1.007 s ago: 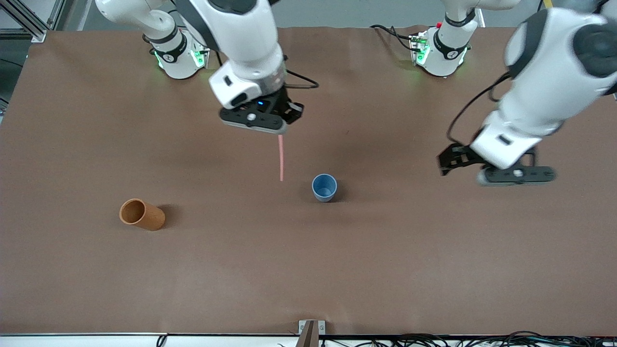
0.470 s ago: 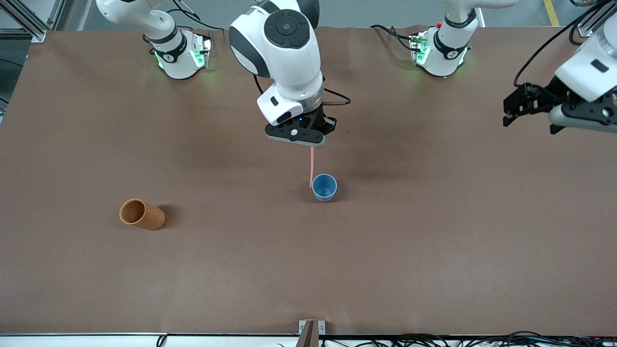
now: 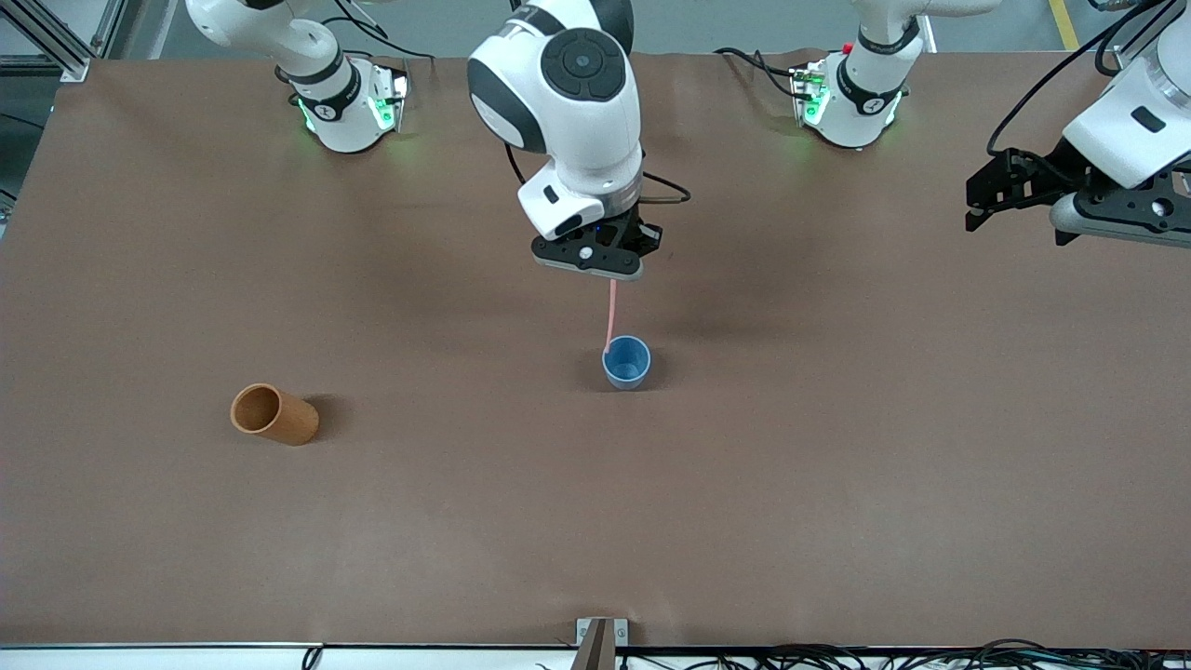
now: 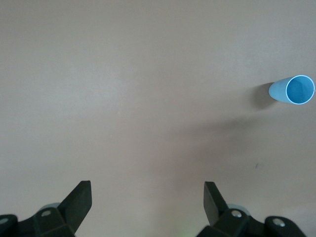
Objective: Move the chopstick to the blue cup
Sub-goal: 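Lower the chopstick into the blue cup and open the right gripper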
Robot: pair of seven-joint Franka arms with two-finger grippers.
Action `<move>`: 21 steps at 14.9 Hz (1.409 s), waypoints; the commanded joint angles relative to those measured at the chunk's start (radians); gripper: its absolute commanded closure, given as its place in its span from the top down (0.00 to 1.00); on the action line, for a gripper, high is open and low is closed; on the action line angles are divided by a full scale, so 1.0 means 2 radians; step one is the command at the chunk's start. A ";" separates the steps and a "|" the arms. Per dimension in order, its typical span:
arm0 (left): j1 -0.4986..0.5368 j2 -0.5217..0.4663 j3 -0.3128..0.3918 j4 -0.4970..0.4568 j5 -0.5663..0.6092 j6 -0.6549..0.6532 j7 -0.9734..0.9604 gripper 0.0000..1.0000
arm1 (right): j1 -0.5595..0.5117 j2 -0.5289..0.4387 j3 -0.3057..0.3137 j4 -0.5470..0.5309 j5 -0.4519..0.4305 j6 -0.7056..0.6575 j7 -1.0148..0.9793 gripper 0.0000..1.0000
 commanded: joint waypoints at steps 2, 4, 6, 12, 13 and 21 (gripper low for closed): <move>0.000 0.001 0.003 0.007 -0.007 -0.005 -0.004 1.00 | 0.008 0.019 -0.004 0.011 -0.003 0.028 0.010 0.04; -0.001 0.002 0.003 0.007 -0.007 -0.005 -0.011 1.00 | 0.011 0.022 -0.005 0.010 -0.004 0.029 0.010 0.04; -0.001 0.003 0.003 0.007 -0.007 -0.005 -0.011 1.00 | 0.012 0.031 -0.005 0.009 -0.007 0.036 0.010 0.05; -0.002 0.008 0.003 0.008 -0.007 -0.005 -0.010 1.00 | 0.013 0.035 -0.006 -0.035 -0.007 0.119 0.010 0.17; -0.002 0.008 0.003 0.008 -0.007 -0.005 -0.009 1.00 | 0.010 0.034 -0.006 -0.035 -0.007 0.119 0.010 0.22; -0.002 0.009 0.004 0.012 -0.005 -0.005 -0.011 1.00 | -0.040 -0.028 -0.009 -0.033 -0.007 0.070 -0.009 0.98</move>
